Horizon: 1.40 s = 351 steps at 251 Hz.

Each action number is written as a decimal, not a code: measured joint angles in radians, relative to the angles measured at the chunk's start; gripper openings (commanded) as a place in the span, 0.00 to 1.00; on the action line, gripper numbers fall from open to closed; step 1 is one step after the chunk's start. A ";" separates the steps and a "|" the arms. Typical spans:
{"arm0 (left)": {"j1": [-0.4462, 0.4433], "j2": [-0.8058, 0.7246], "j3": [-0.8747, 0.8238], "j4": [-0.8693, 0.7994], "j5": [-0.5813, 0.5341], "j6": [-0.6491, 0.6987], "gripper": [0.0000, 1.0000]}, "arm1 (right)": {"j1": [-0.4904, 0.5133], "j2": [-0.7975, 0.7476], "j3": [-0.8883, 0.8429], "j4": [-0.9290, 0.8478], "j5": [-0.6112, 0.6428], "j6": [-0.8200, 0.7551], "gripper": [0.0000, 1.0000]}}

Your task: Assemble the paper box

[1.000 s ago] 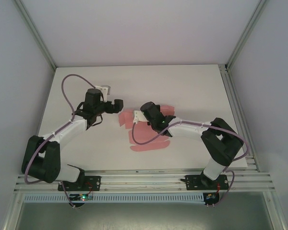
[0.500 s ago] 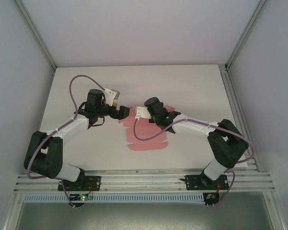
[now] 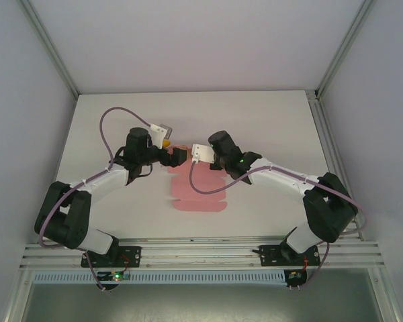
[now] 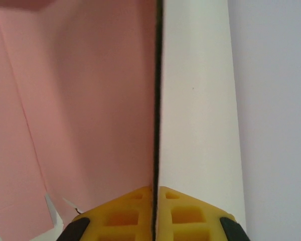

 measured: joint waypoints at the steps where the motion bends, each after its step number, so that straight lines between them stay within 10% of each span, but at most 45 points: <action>1: 0.000 0.001 -0.001 0.004 -0.001 -0.002 1.00 | 0.000 0.000 0.000 0.000 0.000 0.000 0.00; 91: -0.111 0.050 -0.007 0.129 -0.231 -0.101 1.00 | -0.012 0.002 0.000 -0.021 0.081 0.024 0.00; 154: -0.123 -0.102 -0.039 0.014 -0.426 -0.138 1.00 | 0.052 0.081 -0.079 0.365 0.340 -0.107 0.00; 231: 0.026 -0.378 -0.138 -0.208 -0.540 -0.343 1.00 | 0.059 0.150 -0.121 0.545 0.432 -0.154 0.00; 278: 0.191 -0.329 -0.188 -0.262 -0.512 -0.465 1.00 | 0.042 0.079 -0.121 0.491 0.364 -0.046 0.00; 351: 0.199 -0.181 -0.201 -0.071 -0.278 -0.516 1.00 | 0.020 -0.053 -0.121 0.410 0.232 0.084 0.00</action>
